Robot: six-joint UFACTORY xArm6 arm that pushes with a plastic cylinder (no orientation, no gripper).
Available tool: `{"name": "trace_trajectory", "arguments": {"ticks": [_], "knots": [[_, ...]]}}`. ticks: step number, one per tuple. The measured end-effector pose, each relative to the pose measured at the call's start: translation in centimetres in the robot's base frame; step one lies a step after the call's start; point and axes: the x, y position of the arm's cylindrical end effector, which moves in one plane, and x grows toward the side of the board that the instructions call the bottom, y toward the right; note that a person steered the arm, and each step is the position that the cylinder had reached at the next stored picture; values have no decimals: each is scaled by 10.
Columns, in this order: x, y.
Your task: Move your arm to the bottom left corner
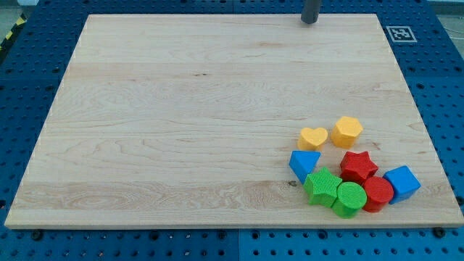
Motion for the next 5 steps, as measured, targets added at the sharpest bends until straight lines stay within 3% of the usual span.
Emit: {"name": "trace_trajectory", "arguments": {"ticks": [4,5], "knots": [[-15,-167],[-15,-180]]}}
